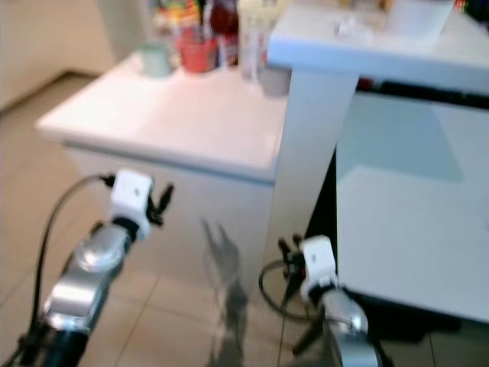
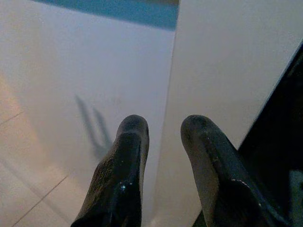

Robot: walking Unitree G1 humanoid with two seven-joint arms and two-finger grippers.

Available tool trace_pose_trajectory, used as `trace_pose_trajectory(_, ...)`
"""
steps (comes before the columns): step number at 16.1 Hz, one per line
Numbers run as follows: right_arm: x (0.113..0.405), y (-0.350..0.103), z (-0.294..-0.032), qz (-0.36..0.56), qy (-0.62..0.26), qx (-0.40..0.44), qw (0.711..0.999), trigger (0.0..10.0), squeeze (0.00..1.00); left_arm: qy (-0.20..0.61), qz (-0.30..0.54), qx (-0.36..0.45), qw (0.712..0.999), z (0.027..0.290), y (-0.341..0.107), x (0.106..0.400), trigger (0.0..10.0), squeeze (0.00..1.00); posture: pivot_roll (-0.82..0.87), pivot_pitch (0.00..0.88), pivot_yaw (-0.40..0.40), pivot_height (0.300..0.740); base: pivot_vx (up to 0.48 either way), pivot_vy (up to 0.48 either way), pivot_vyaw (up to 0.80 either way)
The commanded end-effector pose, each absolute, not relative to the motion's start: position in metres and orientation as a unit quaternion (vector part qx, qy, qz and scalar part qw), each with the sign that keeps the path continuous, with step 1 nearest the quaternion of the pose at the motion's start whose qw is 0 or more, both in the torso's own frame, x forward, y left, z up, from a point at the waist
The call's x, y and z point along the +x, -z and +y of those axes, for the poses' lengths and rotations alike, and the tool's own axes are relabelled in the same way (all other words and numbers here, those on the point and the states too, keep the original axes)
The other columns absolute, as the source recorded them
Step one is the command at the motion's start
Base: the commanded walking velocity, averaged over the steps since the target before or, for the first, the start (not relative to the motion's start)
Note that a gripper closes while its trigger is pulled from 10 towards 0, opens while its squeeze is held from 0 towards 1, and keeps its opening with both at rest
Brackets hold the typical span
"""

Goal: Setting the table

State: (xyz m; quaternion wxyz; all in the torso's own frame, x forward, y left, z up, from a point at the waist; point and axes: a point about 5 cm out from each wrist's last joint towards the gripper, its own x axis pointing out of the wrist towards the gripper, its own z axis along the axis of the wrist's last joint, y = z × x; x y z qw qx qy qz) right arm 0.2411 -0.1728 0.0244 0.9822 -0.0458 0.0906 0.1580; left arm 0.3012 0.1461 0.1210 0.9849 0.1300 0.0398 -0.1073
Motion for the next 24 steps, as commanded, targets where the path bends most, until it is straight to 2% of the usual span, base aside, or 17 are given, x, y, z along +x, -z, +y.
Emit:
trace_pose_trajectory(1,0.241,-0.023,-0.17,0.092,-0.161,-0.044,0.982,10.0,0.0,0.09,0.049,0.141,0.985,0.156,-0.116,0.298,10.0,0.0,0.04,0.0,0.005,0.74,0.0,0.0,0.0)
trace_pose_trajectory(8,0.242,-0.019,-0.17,0.091,-0.164,-0.041,0.981,10.0,0.0,0.107,0.034,0.145,0.983,0.151,-0.117,0.296,10.0,0.0,0.04,0.0,0.003,0.74,0.0,0.041,0.0)
trace_pose_trajectory(10,0.247,-0.025,-0.17,0.078,-0.162,-0.039,0.983,10.0,0.0,0.114,0.036,0.141,0.983,0.15,-0.117,0.296,10.0,0.0,0.04,0.0,0.003,0.74,0.0,0.48,0.0)
trace_pose_trajectory(11,0.256,-0.047,-0.177,0.021,-0.149,-0.036,0.988,10.0,0.0,0.116,0.035,0.134,0.984,0.15,-0.117,0.296,10.0,0.0,0.04,0.0,0.003,0.74,0.0,0.48,0.0)
trace_pose_trajectory(14,0.261,-0.061,-0.179,-0.015,-0.139,-0.044,0.989,10.0,0.0,0.114,0.028,0.118,0.986,0.151,-0.119,0.298,10.0,0.0,0.03,0.0,0.002,0.74,0.0,0.48,0.0)
trace_pose_trajectory(24,0.257,-0.059,-0.166,-0.014,-0.155,-0.039,0.987,10.0,0.0,0.12,0.034,0.12,0.985,0.153,-0.118,0.302,10.0,0.0,0.04,0.0,0.003,0.74,0.027,0.471,0.0)
